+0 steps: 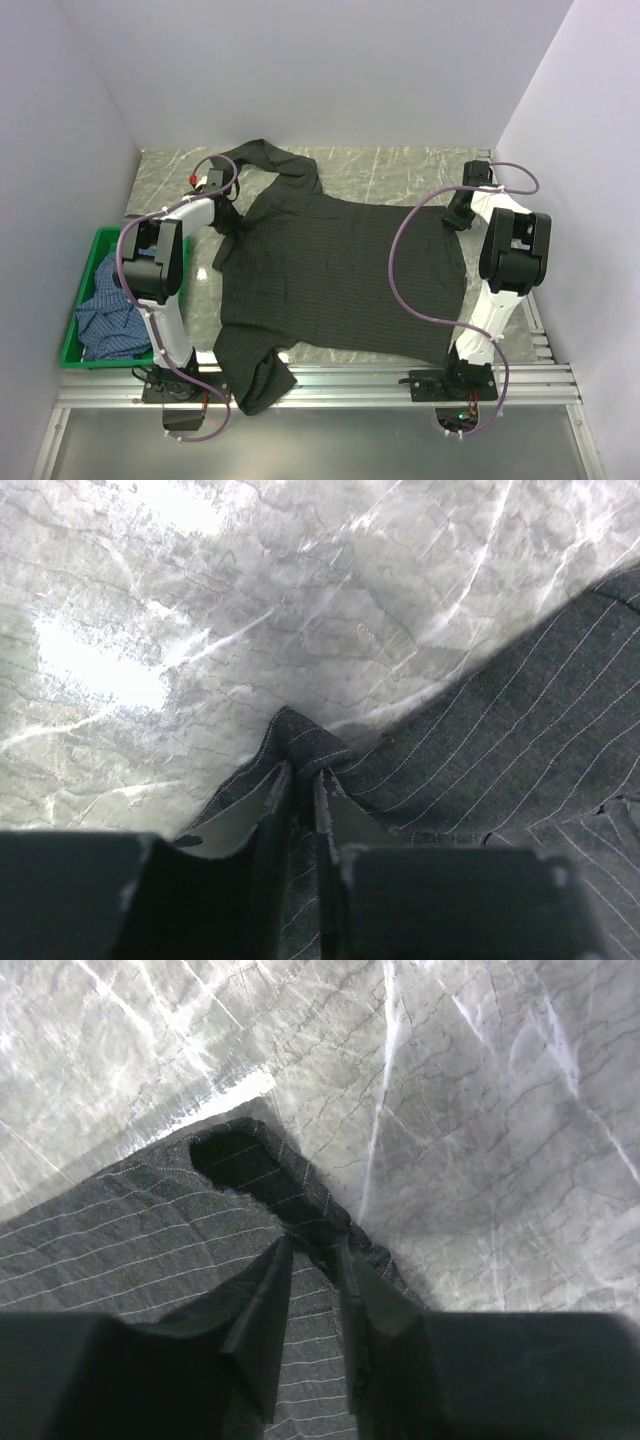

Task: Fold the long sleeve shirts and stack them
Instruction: Fold the shirt

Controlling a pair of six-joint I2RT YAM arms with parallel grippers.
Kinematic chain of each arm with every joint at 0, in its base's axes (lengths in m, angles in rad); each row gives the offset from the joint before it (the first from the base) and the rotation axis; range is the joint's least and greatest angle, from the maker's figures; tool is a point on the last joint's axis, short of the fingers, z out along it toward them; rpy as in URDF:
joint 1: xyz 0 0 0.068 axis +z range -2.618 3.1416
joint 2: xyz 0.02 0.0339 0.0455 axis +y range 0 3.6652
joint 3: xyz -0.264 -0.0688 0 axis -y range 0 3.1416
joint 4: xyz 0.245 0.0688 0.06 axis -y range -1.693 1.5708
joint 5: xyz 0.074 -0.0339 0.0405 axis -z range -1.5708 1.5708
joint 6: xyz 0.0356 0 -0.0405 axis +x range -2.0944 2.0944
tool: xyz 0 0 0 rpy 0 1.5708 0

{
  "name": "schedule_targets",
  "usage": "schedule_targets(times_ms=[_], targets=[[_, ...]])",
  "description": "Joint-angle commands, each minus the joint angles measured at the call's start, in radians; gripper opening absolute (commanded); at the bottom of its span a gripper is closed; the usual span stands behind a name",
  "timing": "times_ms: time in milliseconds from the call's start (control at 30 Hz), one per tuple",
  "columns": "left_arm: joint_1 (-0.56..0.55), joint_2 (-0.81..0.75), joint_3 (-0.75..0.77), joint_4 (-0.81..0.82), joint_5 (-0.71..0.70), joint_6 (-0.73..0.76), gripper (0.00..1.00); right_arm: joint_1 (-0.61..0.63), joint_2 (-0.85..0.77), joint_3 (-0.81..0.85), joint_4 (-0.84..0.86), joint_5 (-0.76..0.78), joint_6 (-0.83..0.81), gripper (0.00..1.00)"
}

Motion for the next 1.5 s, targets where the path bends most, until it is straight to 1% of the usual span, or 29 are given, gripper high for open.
schedule_targets(times_ms=[0,100,133,167,267,533,767,867,900,933,967,1000,1033,1067,1100,1133,1167,1233,1300,1367,1400,1467], targets=[[-0.003,0.053,-0.001,-0.063,-0.031,-0.011,0.18,0.007,0.015,0.049,-0.005,0.021,-0.014,0.24],[-0.003,0.053,0.002,-0.068,-0.042,-0.016,0.17,0.007,0.017,0.049,-0.003,0.024,-0.016,0.13],[-0.003,0.055,0.003,-0.073,-0.04,-0.016,0.18,0.008,0.018,0.049,-0.003,0.022,-0.016,0.12],[-0.003,0.055,0.005,-0.071,-0.04,-0.016,0.17,0.007,0.02,0.05,-0.005,0.021,-0.016,0.08],[-0.003,0.059,0.013,-0.082,-0.045,-0.02,0.17,0.007,0.018,0.049,0.0,0.025,-0.019,0.01],[-0.002,0.061,0.019,-0.113,-0.088,-0.034,0.18,-0.004,0.008,0.089,-0.028,0.162,0.0,0.0],[0.003,0.061,0.026,-0.129,-0.109,-0.051,0.18,-0.029,0.023,0.126,-0.072,0.192,0.027,0.0],[0.003,0.053,0.028,-0.125,-0.102,-0.054,0.23,-0.032,0.023,0.116,-0.068,0.18,0.041,0.0],[0.003,0.05,0.031,-0.12,-0.094,-0.056,0.28,-0.032,0.021,0.115,-0.063,0.153,0.046,0.01],[0.003,0.041,0.034,-0.119,-0.074,-0.057,0.3,-0.032,0.015,0.115,-0.062,0.14,0.049,0.04],[0.003,0.033,0.042,-0.113,-0.057,-0.056,0.33,-0.03,0.009,0.115,-0.06,0.127,0.052,0.11],[0.001,0.026,0.045,-0.108,-0.045,-0.054,0.4,-0.024,0.002,0.11,-0.057,0.102,0.056,0.16],[-0.002,0.003,0.055,-0.105,-0.025,-0.054,0.44,-0.02,-0.023,0.107,-0.054,0.097,0.061,0.23],[-0.005,-0.009,0.062,-0.105,-0.017,-0.054,0.49,-0.016,-0.037,0.101,-0.052,0.093,0.064,0.39],[-0.009,-0.023,0.068,-0.105,-0.013,-0.051,0.58,-0.007,-0.052,0.09,-0.048,0.084,0.073,0.46],[-0.017,-0.052,0.077,-0.105,0.001,-0.05,0.62,-0.001,-0.084,0.083,-0.048,0.079,0.076,0.52],[-0.023,-0.065,0.097,-0.109,0.006,-0.043,0.67,0.005,-0.101,0.066,-0.048,0.073,0.09,0.61],[-0.049,-0.098,0.121,-0.114,0.012,-0.034,0.72,0.028,-0.155,0.043,-0.049,0.056,0.11,0.65],[-0.074,-0.111,0.163,-0.116,0.01,-0.013,0.74,0.054,-0.19,-0.003,-0.045,0.042,0.136,0.7],[-0.117,-0.12,0.192,-0.093,0.019,0.007,0.72,0.098,-0.242,-0.043,-0.04,-0.002,0.165,0.71],[-0.146,-0.117,0.195,-0.061,0.023,0.022,0.7,0.115,-0.261,-0.104,-0.014,-0.019,0.196,0.71],[-0.17,-0.1,0.21,-0.016,0.048,0.05,0.66,0.196,-0.319,-0.196,0.015,-0.048,0.234,0.71]])
